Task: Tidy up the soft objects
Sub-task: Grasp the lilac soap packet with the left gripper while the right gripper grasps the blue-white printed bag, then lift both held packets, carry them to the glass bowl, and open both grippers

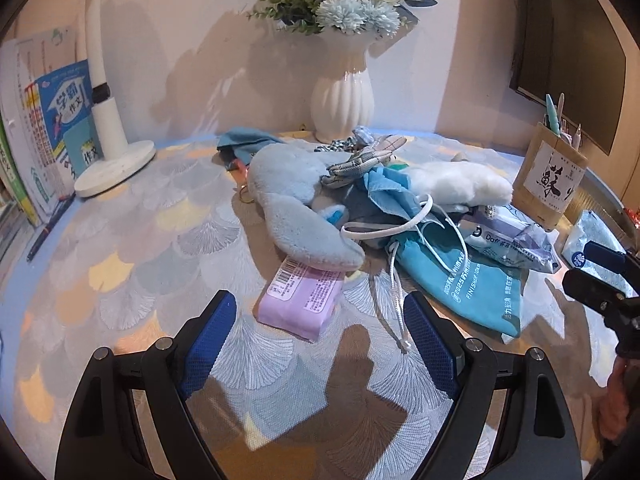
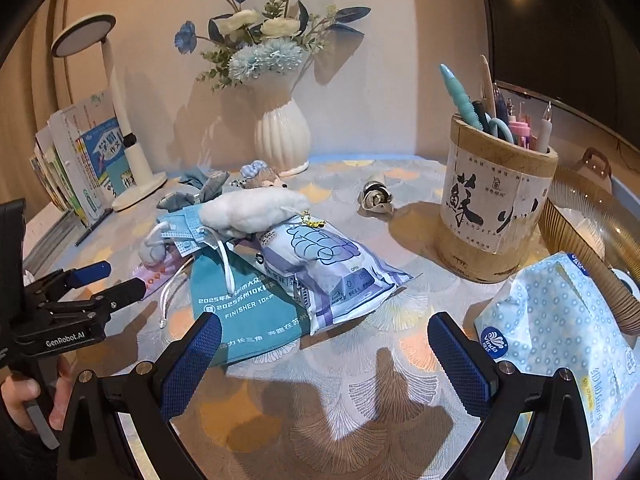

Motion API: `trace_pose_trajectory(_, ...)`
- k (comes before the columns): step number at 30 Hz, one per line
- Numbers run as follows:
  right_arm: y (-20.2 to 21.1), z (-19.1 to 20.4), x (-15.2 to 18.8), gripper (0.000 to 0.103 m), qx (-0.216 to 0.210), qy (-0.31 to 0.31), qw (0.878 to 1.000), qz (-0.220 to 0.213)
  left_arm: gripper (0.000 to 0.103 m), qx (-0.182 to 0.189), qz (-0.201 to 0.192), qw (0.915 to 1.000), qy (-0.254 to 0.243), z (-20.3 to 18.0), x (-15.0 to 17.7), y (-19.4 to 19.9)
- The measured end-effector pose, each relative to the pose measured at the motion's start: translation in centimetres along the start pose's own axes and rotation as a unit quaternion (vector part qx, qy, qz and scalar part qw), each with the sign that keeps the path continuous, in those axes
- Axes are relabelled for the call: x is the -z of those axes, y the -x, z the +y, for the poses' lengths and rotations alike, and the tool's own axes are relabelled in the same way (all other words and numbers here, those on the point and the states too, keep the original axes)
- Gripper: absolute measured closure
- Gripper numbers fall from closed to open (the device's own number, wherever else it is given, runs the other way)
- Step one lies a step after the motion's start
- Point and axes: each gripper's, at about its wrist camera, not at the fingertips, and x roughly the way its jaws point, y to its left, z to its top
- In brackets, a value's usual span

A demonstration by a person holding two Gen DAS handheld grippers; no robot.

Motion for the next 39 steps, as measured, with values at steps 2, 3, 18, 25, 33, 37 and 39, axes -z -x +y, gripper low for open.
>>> trace_pose_trajectory(2,0.1,0.0,-0.2,0.000,0.015,-0.002,1.000,0.006,0.018,0.012,0.016,0.9998,0.003,0.2,-0.1,-0.5)
trace_pose_trajectory(3,0.3,-0.1,-0.4,0.000,0.026,-0.010,1.000,0.011,0.018,0.017,0.023,0.9996,0.006,0.4,-0.2,-0.6)
trace_pose_trajectory(18,-6.1,-0.4,-6.0,0.000,-0.008,0.059,0.993,0.104,0.019,0.024,0.103,0.9941,-0.028,1.3,-2.2,-5.0)
trace_pose_trajectory(25,-8.7,0.6,-5.8,0.025,-0.011,0.081,0.988,0.129,0.068,0.026,0.090,0.9932,-0.069,-1.0,-2.4,-5.2)
trace_pose_trajectory(33,-5.8,1.5,-4.5,0.057,0.009,0.095,0.988,0.123,0.068,0.042,0.081,0.9946,-0.050,-0.9,-0.3,-1.0)
trace_pose_trajectory(37,-3.0,0.6,-3.0,0.058,-0.033,0.054,0.986,0.153,0.068,0.050,0.083,0.9947,-0.036,-0.5,1.3,1.2)
trace_pose_trajectory(39,-1.7,0.2,-1.9,0.058,-0.069,0.016,0.983,0.169,0.067,0.055,0.081,0.9946,-0.033,-0.6,1.7,1.5)
